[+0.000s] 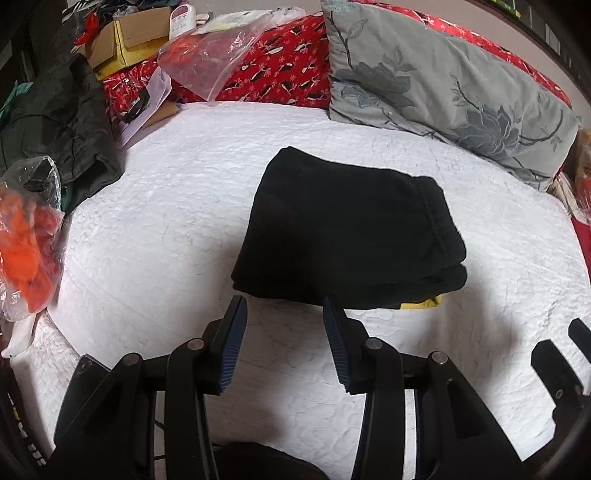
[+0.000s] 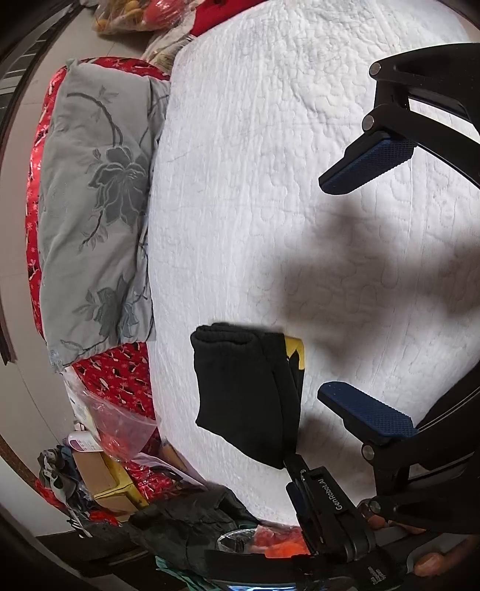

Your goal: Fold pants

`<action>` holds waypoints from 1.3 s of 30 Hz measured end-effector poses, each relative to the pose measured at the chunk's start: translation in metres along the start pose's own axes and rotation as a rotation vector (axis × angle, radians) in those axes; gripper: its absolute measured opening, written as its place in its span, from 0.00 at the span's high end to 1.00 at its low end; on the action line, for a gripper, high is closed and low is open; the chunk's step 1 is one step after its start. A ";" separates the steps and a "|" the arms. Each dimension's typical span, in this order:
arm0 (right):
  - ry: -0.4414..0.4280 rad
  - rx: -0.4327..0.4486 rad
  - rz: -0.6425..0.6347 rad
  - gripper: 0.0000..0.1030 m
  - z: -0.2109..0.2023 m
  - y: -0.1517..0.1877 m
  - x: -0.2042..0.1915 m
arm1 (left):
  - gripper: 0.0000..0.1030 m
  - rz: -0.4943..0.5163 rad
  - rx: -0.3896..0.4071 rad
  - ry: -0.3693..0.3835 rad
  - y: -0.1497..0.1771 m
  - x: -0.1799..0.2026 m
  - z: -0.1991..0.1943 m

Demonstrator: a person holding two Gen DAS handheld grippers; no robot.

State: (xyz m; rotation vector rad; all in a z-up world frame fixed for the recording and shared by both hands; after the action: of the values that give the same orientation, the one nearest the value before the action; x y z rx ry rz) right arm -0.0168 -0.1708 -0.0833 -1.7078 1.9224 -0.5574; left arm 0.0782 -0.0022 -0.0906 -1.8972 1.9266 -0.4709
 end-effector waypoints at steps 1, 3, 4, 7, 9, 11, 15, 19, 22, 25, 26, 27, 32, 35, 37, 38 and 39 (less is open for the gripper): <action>0.000 0.002 -0.005 0.01 -0.001 0.000 0.000 | 0.53 0.003 0.002 -0.004 -0.001 0.000 0.000; -0.002 0.003 -0.011 0.01 -0.002 0.000 0.001 | 0.51 0.011 0.017 -0.019 -0.003 -0.001 -0.003; -0.004 0.004 -0.013 0.01 -0.002 0.000 0.001 | 0.51 0.016 0.021 -0.023 -0.003 -0.001 -0.003; -0.017 0.000 -0.009 0.01 -0.001 0.000 0.003 | 0.51 0.031 0.016 -0.036 -0.003 -0.001 -0.001; -0.026 -0.006 -0.007 0.01 0.000 0.000 0.002 | 0.51 0.050 0.007 -0.052 -0.003 -0.003 0.001; -0.045 -0.017 -0.005 0.01 0.003 -0.002 0.001 | 0.51 0.050 0.002 -0.050 -0.008 -0.010 0.003; -0.137 -0.052 0.036 0.01 0.015 -0.012 -0.002 | 0.41 0.026 -0.046 0.027 -0.028 -0.029 0.013; -0.242 -0.135 0.117 0.01 0.043 -0.027 -0.005 | 0.41 0.017 -0.089 0.081 -0.055 -0.048 0.030; -0.293 -0.177 0.144 0.01 0.065 -0.042 -0.015 | 0.41 0.030 -0.143 0.132 -0.066 -0.054 0.047; -0.354 -0.209 0.149 0.01 0.085 -0.055 -0.029 | 0.41 0.014 -0.187 0.171 -0.072 -0.057 0.064; -0.372 -0.231 0.151 0.01 0.093 -0.058 -0.034 | 0.41 0.009 -0.204 0.194 -0.071 -0.057 0.069; -0.376 -0.242 0.158 0.01 0.098 -0.059 -0.036 | 0.41 0.004 -0.222 0.220 -0.070 -0.056 0.074; -0.454 -0.295 0.199 0.01 0.125 -0.061 -0.049 | 0.40 -0.044 -0.302 0.371 -0.063 -0.048 0.094; -0.492 -0.290 0.197 0.20 0.131 -0.059 -0.055 | 0.45 -0.062 -0.332 0.398 -0.062 -0.049 0.102; -0.442 -0.302 0.165 0.50 0.133 -0.057 -0.055 | 0.68 -0.055 -0.324 0.419 -0.064 -0.049 0.097; -0.417 -0.303 0.152 0.60 0.132 -0.058 -0.054 | 0.72 -0.032 -0.313 0.394 -0.065 -0.049 0.094; -0.441 -0.296 0.157 0.62 0.127 -0.059 -0.053 | 0.72 0.004 -0.292 0.347 -0.065 -0.048 0.090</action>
State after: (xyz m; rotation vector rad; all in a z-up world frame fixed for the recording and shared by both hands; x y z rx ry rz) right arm 0.1121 -0.1226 -0.1423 -1.6575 1.8486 0.1633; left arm 0.1798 0.0471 -0.1338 -2.1020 2.3292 -0.5750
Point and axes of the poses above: each gripper's, at about its wrist camera, not at the fingertips, and z roughly the way its jaws point, x to its right, y to its underside, the point moved 7 cm from there along z, roughly the way its jaws point, and after that the axes turned 7 degrees about -x, right-handed, at the moved point
